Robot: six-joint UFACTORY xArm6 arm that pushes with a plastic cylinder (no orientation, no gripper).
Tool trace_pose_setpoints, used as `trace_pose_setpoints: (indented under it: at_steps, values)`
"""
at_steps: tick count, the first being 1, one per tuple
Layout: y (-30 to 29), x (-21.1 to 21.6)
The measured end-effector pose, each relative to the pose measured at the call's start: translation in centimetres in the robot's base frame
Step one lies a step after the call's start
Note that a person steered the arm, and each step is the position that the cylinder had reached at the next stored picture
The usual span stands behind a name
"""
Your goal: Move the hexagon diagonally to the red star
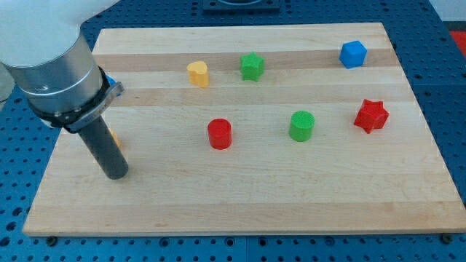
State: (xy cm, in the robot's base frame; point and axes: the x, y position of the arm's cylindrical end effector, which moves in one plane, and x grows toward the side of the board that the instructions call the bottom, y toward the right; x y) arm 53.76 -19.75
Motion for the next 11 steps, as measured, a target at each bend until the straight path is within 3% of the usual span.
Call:
trace_pose_setpoints:
  at_steps: [1,3,4,6,8,9,11]
  values:
    - [-6.0,0.0]
    - [-8.8,-5.7]
    - [-5.4,-5.9]
    - [6.5,-0.7]
    - [2.8,-3.6]
    - [4.4,-4.1]
    - [16.9,-0.5]
